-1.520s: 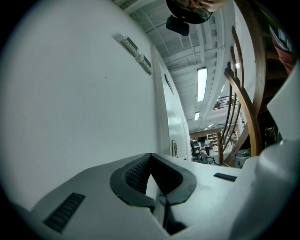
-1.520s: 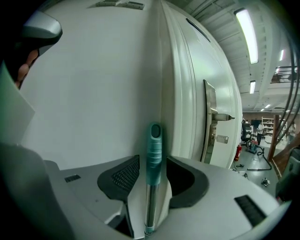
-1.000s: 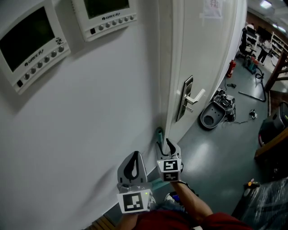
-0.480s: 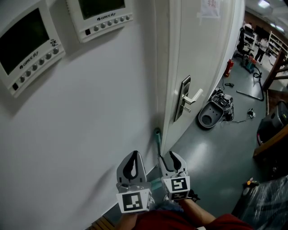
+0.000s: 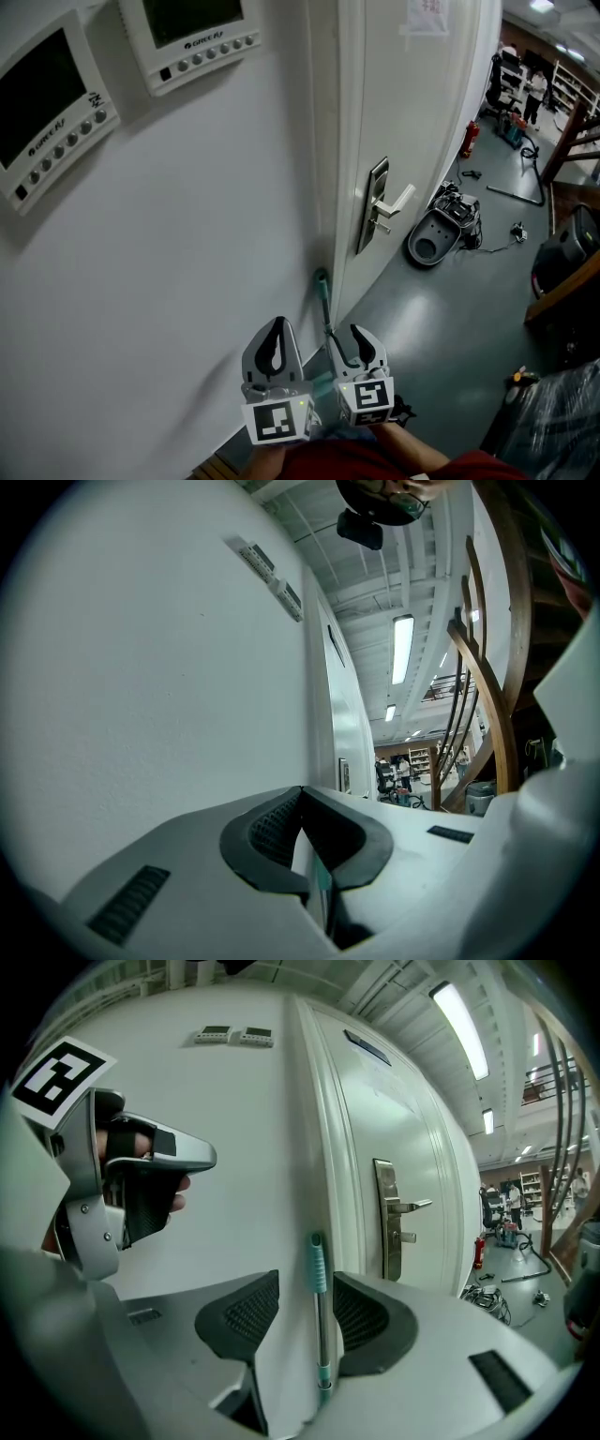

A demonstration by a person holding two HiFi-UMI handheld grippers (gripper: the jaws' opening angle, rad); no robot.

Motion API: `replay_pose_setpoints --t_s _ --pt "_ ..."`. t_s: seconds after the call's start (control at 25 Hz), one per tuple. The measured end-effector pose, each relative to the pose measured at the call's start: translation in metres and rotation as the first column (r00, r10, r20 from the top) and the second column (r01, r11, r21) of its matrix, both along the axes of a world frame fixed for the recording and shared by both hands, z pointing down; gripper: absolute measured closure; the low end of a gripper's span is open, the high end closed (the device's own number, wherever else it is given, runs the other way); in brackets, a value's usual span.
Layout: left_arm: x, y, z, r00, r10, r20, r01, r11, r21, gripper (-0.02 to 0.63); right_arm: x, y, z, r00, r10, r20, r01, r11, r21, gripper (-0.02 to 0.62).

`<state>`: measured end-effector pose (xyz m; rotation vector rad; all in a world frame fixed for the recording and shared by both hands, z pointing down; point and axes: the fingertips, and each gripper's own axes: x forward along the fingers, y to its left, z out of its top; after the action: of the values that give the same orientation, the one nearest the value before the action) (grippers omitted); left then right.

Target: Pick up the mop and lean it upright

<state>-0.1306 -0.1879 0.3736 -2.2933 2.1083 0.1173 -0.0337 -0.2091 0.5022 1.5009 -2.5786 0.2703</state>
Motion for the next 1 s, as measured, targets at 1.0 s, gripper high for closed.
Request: replay_pose_setpoints --t_s 1.0 --pt "-0.003 0.000 -0.005 1.000 -0.002 0.022 0.002 1.000 0.010 0.592 0.019 0.000 -0.124 0.992 0.009 0.124 -0.035 0.978 0.205 0.419"
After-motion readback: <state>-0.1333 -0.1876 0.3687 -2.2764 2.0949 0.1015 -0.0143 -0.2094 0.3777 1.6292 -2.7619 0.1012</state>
